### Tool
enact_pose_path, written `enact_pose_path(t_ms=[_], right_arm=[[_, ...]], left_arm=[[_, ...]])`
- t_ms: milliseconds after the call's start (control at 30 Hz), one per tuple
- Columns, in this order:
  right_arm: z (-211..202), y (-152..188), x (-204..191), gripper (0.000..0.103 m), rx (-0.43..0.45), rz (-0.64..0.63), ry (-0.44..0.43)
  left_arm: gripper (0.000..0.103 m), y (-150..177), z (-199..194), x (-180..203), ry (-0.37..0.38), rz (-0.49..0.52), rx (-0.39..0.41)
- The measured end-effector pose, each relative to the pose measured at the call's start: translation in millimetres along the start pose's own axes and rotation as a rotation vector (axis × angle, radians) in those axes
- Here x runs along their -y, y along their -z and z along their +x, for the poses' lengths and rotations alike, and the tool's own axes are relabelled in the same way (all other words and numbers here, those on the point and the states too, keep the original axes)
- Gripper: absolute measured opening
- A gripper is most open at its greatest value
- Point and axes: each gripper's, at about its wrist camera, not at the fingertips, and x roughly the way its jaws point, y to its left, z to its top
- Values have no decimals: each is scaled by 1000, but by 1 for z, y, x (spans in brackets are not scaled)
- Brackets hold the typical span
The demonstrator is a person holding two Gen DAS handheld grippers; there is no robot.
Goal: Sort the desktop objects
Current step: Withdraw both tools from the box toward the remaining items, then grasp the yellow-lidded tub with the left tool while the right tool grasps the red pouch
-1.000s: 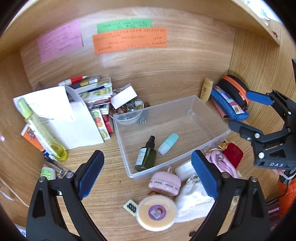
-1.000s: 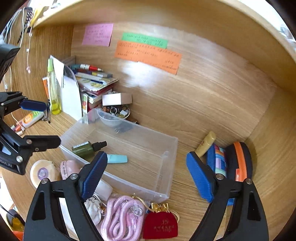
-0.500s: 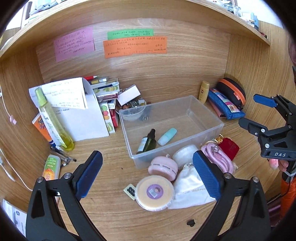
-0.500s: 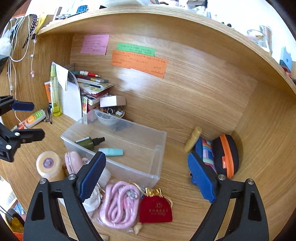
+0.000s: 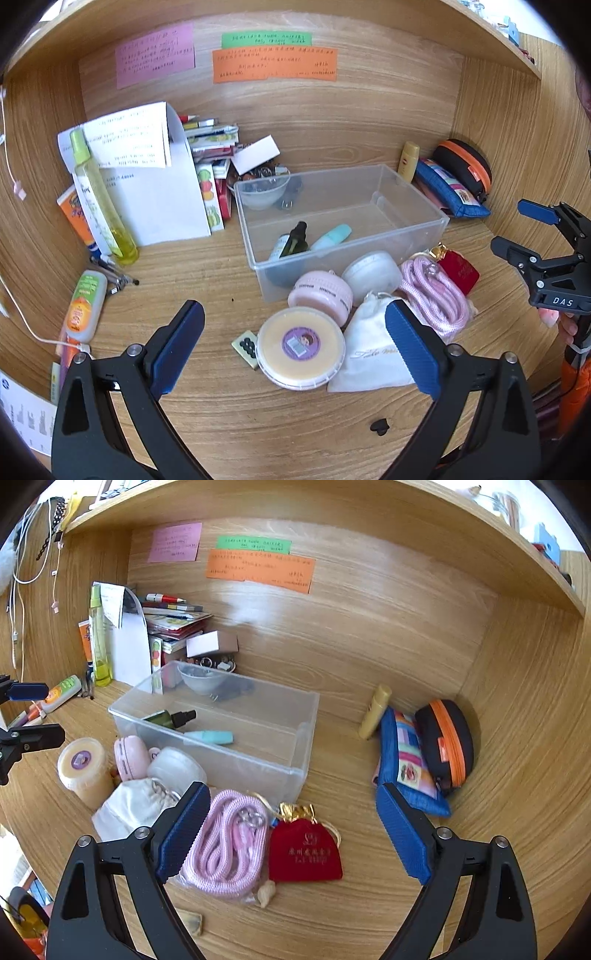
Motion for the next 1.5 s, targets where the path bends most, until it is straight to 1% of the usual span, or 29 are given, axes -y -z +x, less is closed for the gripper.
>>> enact_pose_path(t_ms=[200,400,567,767,867,1000,1133,1233,1267,1333,1367,1400,1467,1500], right_arm=[[9,18,8,90,-20,13,49],[38,34,21,90,-106,49,48],[57,44,29,90,-160,73,35],[81,57,34,90,-230,70,20],[93,61,36,90,-261,79,-6],[104,61,37,90,-271,76,-16],[113,57,42,90,-274,97,-46],[119,57,45,88,-282,118,-74],[120,57,46,87,-283,126,-82],[122,58,48,76,-289,144,-107],[123,58,48,72,-291,151,-122],[123,59,48,63,-294,155,-140],[125,60,46,60,-300,149,-141],[123,60,45,56,-292,142,-142]], left_arm=[[99,13,13,1,22,-20,-43],[99,23,28,4,19,-18,-80],[99,31,44,2,43,-44,-125],[99,39,63,0,34,-65,-173],[99,40,68,-4,29,-79,-185],[99,37,72,-8,36,-96,-192],[99,34,76,-12,42,-112,-195],[99,33,79,-14,43,-123,-196],[99,33,79,-14,40,-124,-194],[99,33,80,-14,35,-124,-188],[99,34,80,-15,34,-125,-185],[99,34,79,-16,37,-127,-184],[99,35,75,-18,39,-134,-170],[99,35,72,-19,37,-135,-163]])
